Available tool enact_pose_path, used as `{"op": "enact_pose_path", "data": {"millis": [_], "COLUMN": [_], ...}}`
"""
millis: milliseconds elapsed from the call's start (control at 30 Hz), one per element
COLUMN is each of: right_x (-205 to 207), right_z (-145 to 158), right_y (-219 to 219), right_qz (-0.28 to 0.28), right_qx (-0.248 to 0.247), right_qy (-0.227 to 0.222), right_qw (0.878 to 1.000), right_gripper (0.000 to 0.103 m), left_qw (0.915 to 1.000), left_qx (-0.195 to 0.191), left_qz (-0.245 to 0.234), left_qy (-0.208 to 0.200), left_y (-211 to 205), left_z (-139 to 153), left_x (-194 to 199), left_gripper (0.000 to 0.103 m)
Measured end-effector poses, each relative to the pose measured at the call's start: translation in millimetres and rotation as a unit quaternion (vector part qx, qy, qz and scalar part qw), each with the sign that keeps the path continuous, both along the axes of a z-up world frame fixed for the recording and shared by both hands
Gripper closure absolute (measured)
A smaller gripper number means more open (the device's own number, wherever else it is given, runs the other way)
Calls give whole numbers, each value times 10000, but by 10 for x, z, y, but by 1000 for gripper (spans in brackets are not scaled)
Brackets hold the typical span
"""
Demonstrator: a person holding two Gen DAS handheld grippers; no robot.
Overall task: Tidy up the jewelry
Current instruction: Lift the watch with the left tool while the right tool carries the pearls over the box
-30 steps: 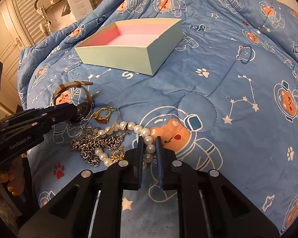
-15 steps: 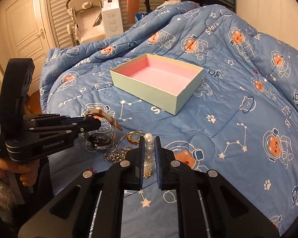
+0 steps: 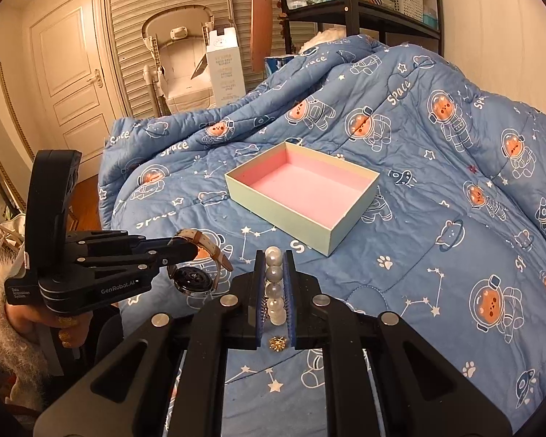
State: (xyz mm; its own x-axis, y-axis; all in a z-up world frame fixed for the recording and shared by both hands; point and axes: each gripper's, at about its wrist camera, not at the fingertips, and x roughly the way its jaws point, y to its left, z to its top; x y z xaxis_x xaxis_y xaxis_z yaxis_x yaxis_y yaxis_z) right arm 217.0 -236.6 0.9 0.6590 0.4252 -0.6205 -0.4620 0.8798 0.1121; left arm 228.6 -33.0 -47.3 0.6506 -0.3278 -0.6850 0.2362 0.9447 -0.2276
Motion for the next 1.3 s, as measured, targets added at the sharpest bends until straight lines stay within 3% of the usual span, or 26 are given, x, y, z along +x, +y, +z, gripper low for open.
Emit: {"op": "enact_pose_path", "data": {"millis": [1300], "right_x": [-2], "right_z": [1301], "right_y": [141], "right_qz": [662], "right_qx": [366], "right_qy": [-805], "right_qw": [9939], "right_gripper": [93], "left_qw": [9984], "left_qx": [83], "left_qz": [-76], "left_qy": [-561], "left_y": [142], "left_z": [790], "left_x": [-10], "left_gripper": [89]}}
